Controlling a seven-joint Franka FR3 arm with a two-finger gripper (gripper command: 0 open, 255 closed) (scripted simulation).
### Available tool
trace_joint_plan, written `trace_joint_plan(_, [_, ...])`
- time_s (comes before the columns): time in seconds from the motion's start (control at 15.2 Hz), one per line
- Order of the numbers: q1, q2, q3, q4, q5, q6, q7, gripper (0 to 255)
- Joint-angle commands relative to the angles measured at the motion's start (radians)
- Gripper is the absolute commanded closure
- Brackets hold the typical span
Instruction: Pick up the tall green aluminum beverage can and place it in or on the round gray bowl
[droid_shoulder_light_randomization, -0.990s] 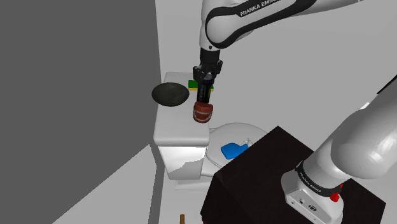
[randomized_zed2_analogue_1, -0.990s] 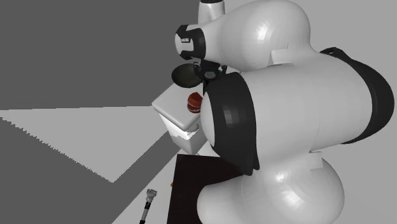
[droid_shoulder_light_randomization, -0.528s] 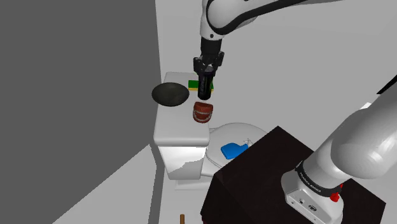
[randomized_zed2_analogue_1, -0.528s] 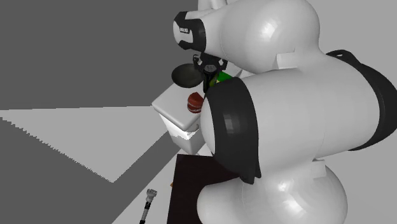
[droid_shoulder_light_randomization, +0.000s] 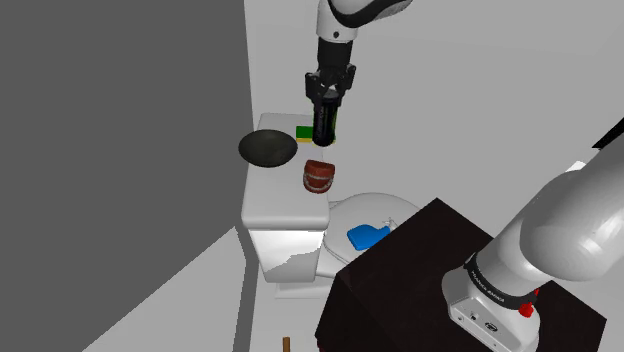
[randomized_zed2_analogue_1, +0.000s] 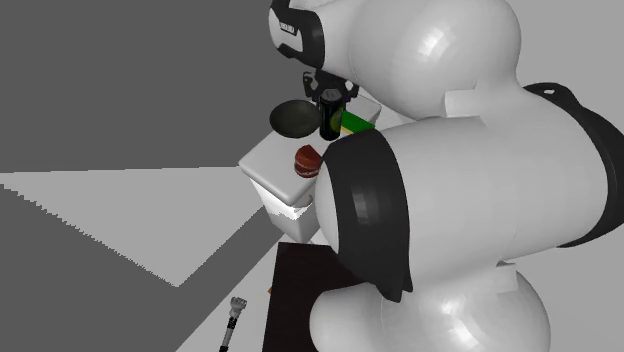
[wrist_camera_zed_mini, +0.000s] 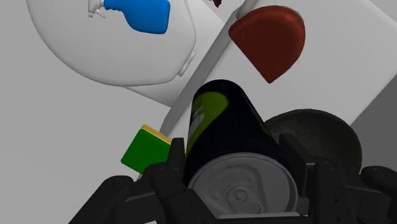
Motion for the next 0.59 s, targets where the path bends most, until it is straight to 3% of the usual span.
trace_joint_plan(0.0, [0.000,-0.005,-0.001,0.025,0.001,-0.029,-0.002,255])
trace_joint_plan(0.26, [-0.001,-0.012,-0.001,0.067,0.002,-0.079,-0.004,255])
trace_joint_plan(0.53, [0.027,0.121,0.033,0.258,-0.020,-0.141,0.062,255])
